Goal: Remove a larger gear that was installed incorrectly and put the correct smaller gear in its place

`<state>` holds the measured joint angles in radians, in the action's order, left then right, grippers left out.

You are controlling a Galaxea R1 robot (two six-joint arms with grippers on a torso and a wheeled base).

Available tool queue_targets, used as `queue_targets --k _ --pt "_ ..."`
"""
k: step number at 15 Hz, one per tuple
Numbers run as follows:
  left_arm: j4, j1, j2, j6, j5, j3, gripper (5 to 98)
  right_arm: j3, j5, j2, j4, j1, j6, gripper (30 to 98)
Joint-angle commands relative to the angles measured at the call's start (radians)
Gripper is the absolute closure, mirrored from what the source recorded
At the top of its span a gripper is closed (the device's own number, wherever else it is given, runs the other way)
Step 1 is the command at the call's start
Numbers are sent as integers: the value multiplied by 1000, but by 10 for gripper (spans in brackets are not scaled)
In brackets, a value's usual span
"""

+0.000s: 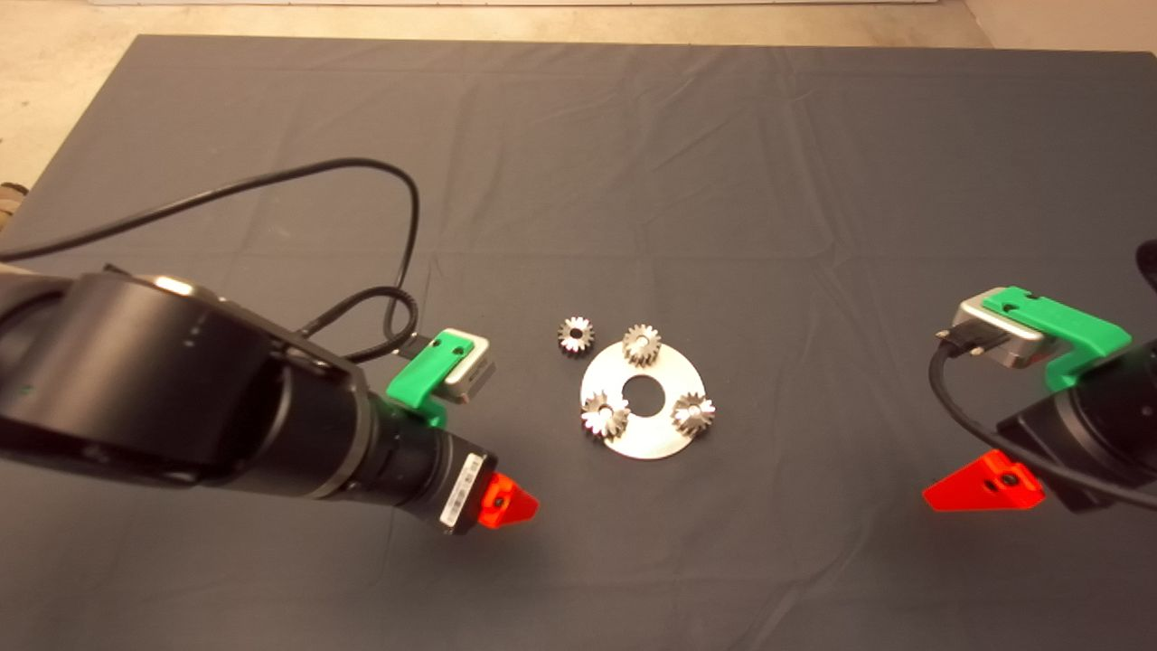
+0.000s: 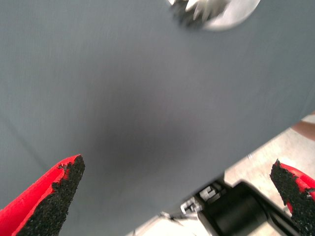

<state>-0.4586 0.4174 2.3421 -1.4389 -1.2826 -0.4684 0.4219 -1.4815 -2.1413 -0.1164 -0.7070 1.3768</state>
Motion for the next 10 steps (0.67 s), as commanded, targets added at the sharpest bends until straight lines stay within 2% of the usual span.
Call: queue_targets --k 1,3,5,6,8,9,10 --pt "-76 -2 47 -3 -4 -30 59 -3 4 -1 -23 -19 -2 306" --pt "-94 -11 79 0 -4 -67 59 -2 4 -1 -23 -20 -2 306" --pt "-128 -44 137 5 -6 -105 59 -2 4 -1 -23 -20 -2 306" --pt "-137 -48 170 -3 -22 -140 59 -2 4 -1 -23 -20 -2 306" --pt "-141 -48 236 -15 -128 -156 59 -2 4 -1 -23 -20 -2 306" --pt "-148 -48 283 -16 -164 -162 59 -2 4 -1 -23 -20 -2 306" --pt "-162 -49 314 -25 -181 -165 59 -3 6 -1 -23 -20 -2 306"
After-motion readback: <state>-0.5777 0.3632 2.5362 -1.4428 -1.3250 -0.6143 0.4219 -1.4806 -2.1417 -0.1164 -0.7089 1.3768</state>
